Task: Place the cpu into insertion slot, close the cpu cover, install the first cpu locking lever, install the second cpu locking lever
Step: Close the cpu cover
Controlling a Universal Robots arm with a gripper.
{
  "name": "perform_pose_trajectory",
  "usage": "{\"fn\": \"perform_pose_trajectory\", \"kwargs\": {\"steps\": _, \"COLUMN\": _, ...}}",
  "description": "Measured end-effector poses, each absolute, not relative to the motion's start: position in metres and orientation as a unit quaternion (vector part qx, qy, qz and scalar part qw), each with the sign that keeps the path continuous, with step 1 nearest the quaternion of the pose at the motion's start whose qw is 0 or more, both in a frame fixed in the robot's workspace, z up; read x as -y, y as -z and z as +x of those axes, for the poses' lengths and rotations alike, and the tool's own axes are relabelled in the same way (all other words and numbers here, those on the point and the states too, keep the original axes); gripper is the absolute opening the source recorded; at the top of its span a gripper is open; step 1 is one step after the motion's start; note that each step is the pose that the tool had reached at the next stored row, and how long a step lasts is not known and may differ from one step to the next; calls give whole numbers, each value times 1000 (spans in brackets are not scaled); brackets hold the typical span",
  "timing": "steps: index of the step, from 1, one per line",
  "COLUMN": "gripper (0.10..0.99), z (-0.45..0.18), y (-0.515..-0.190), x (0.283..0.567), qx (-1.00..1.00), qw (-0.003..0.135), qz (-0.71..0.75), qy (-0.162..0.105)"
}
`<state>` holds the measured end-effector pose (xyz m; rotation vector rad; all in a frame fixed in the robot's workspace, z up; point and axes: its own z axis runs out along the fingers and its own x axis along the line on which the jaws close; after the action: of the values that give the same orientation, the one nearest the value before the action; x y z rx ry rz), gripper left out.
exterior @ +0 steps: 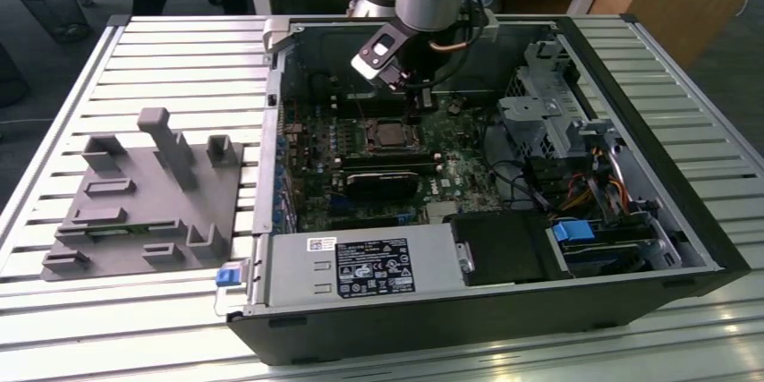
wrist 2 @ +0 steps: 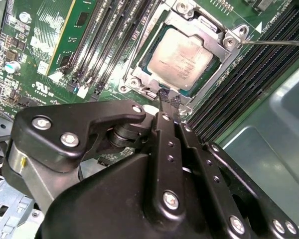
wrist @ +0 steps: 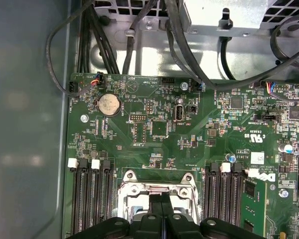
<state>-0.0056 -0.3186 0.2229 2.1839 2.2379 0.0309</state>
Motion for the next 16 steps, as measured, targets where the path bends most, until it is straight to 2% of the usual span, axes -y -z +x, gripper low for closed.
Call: {"fn": "perform_pose_trajectory", "kwargs": {"steps": 16, "gripper": 106, "z": -17, "y": -222, "x": 319, "qx": -716, "qw": 6, "qz": 698, "qy": -11}}
